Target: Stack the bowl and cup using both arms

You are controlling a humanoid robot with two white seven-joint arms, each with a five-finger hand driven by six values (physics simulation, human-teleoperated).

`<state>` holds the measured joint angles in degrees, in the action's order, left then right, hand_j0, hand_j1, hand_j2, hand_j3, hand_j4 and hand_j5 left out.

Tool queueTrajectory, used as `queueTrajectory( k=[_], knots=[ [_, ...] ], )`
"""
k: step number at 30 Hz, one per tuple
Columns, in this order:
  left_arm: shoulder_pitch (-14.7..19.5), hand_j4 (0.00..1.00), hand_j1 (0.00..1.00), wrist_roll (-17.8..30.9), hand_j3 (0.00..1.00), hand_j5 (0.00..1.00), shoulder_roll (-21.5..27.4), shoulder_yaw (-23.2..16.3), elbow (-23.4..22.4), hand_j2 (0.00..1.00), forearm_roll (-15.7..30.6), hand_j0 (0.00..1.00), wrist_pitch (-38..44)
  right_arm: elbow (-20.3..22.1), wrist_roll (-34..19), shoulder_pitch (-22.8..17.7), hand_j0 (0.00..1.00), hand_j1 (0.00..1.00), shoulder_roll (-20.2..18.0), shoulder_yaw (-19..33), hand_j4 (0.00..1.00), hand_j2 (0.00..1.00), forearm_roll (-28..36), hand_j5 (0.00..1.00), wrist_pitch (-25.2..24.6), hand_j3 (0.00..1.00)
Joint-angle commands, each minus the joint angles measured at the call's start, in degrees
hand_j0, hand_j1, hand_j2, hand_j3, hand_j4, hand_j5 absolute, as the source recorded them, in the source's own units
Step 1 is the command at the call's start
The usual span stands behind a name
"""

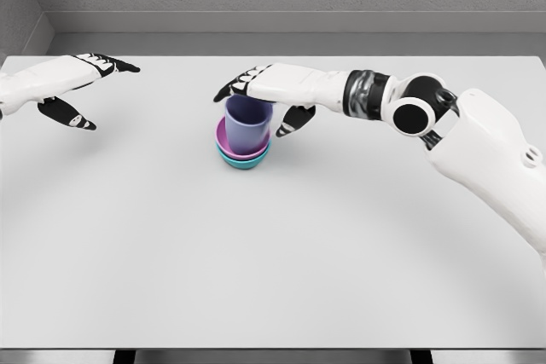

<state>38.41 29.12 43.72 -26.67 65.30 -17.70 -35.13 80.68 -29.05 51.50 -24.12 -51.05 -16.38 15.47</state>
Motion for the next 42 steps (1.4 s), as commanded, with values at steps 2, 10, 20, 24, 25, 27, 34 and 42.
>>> queueTrajectory(
  k=[2, 10, 20, 24, 25, 27, 34, 42],
  knots=[
    [0.0, 1.00, 1.00, 0.0, 1.00, 1.00, 0.0, 0.0, 0.0, 1.00, 0.4, 1.00, 0.1, 0.3, 0.0, 0.1, 0.99, 0.99, 0.0, 0.0, 0.99, 0.99, 0.2, 0.99, -0.2, 0.99],
    [0.0, 1.00, 1.00, 0.0, 1.00, 1.00, 0.0, 0.0, 0.0, 1.00, 0.5, 1.00, 0.1, 14.6, -0.5, -0.4, 1.00, 1.00, -8.3, 10.5, 1.00, 1.00, 0.4, 1.00, 0.9, 1.00],
    [-0.1, 1.00, 1.00, 0.0, 1.00, 1.00, 0.0, 0.0, 0.0, 1.00, 0.5, 1.00, 0.1, 14.2, -0.3, -14.3, 1.00, 1.00, -23.2, 20.6, 1.00, 1.00, 1.0, 1.00, 16.7, 1.00],
    [-0.2, 1.00, 1.00, 0.0, 1.00, 1.00, 0.0, 0.1, 0.0, 1.00, 0.9, 1.00, 0.1, 13.4, -0.2, -17.8, 1.00, 1.00, -25.2, 20.8, 1.00, 1.00, 1.1, 1.00, 19.3, 1.00],
    [-0.2, 1.00, 1.00, 0.0, 1.00, 1.00, 0.0, 0.1, 0.0, 1.00, 1.0, 1.00, 0.1, 11.8, -0.3, -18.5, 1.00, 1.00, -25.8, 20.8, 1.00, 1.00, 1.1, 1.00, 19.5, 1.00],
    [-0.2, 1.00, 1.00, 0.0, 1.00, 1.00, 0.0, 0.1, 0.0, 1.00, 1.0, 1.00, 0.1, 10.3, -0.2, -18.7, 1.00, 1.00, -25.8, 21.1, 1.00, 1.00, 1.1, 1.00, 19.5, 1.00],
    [-0.2, 1.00, 1.00, 0.0, 1.00, 1.00, 0.0, 0.1, 0.1, 1.00, 0.9, 1.00, 0.1, 8.4, -0.2, -23.6, 1.00, 1.00, -27.1, 26.4, 1.00, 1.00, 1.1, 1.00, 19.5, 1.00],
    [-0.2, 1.00, 1.00, 0.0, 1.00, 1.00, 0.0, 0.0, 0.1, 1.00, 0.9, 1.00, 0.1, 8.5, -0.2, -23.6, 1.00, 1.00, -27.0, 26.6, 1.00, 1.00, 1.1, 1.00, 19.5, 1.00]
  ],
)
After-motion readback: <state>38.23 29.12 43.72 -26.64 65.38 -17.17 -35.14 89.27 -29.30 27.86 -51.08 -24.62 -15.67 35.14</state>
